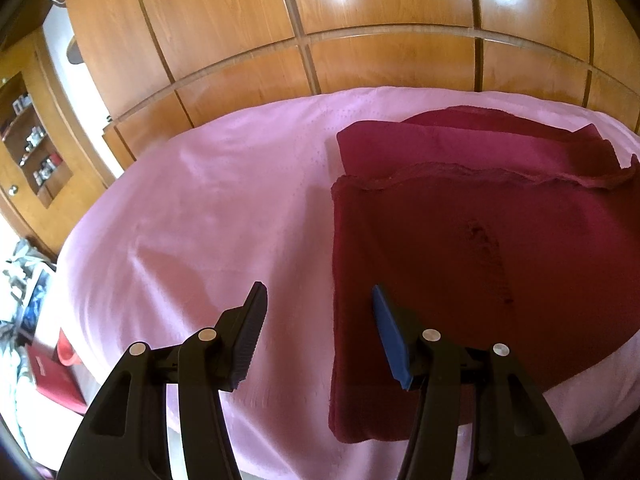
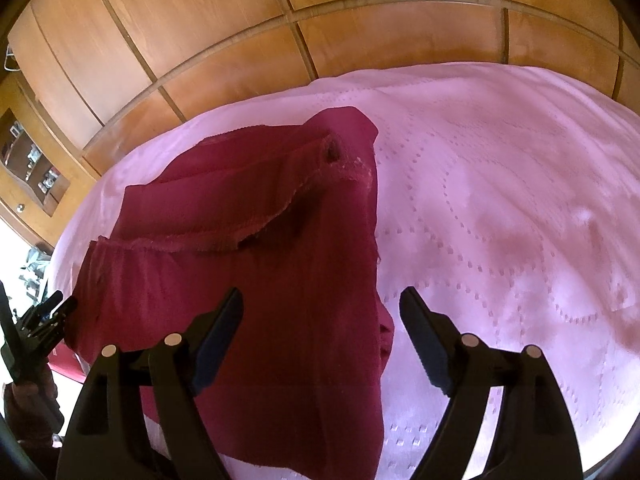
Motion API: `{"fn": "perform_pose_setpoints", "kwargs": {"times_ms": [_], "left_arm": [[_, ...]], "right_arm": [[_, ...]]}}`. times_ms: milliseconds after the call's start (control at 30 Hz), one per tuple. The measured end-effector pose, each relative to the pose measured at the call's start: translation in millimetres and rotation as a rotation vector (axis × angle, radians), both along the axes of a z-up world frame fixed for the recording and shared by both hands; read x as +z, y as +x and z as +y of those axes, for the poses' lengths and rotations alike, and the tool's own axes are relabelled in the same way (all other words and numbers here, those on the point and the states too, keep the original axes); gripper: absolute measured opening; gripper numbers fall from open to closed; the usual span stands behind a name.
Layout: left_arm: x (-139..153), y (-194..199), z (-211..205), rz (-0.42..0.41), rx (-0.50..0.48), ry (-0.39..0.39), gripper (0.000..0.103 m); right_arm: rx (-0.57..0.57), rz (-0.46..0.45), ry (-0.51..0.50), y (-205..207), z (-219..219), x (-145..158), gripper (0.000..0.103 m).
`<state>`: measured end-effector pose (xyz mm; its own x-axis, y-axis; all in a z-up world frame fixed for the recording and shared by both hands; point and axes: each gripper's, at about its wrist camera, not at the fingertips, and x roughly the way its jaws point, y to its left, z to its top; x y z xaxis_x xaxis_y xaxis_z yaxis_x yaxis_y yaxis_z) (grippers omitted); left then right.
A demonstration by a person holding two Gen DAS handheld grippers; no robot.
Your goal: Fold small clothes
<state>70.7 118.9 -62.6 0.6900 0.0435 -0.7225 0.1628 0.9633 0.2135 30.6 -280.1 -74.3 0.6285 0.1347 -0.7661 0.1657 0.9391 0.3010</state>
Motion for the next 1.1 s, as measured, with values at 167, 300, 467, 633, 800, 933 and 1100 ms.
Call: {"fn": "perform_pose_setpoints", "kwargs": {"times_ms": [167, 300, 467, 633, 800, 933, 1100], "left_arm": [[-5.9, 6.2, 3.2, 0.02, -0.004, -0.011, 0.053], [-13.2, 19.7, 29.3, 0.08, 0.019, -0.15, 0.063], [-26.1, 41.8, 60.2, 0.162, 0.03, -0.379, 0.063], [-36.6, 58.2, 63.4, 0.201, 0.012, -0.495, 0.063], [-37.5, 64.6, 53.2, 0.207, -0.025, -0.553, 0.031], [-29.1, 67.1, 39.2, 0.173, -0.092, -0.528, 0.007], [-9.0, 57.2, 40.9, 0.102, -0.102, -0.537, 0.006]], "right_arm": [[-0.006, -0.016, -0.023, 5.9, -2.0, 3.7, 0.081], [-0.018, -0.045, -0.043, 7.6, -8.7, 11.3, 0.079], [-0.026, -0.051, -0.053, 16.5, -17.0, 11.9, 0.076], [-0.021, -0.023, -0.048, 38.0, -20.1, 1.6, 0.061], [0.024, -0.008, -0.062, 43.3, -10.0, -3.7, 0.018], [0.032, -0.026, -0.118, 33.2, -0.7, 6.7, 0.008], [0.045, -0.109, -0.098, 11.2, 1.9, 38.9, 0.007]]}}
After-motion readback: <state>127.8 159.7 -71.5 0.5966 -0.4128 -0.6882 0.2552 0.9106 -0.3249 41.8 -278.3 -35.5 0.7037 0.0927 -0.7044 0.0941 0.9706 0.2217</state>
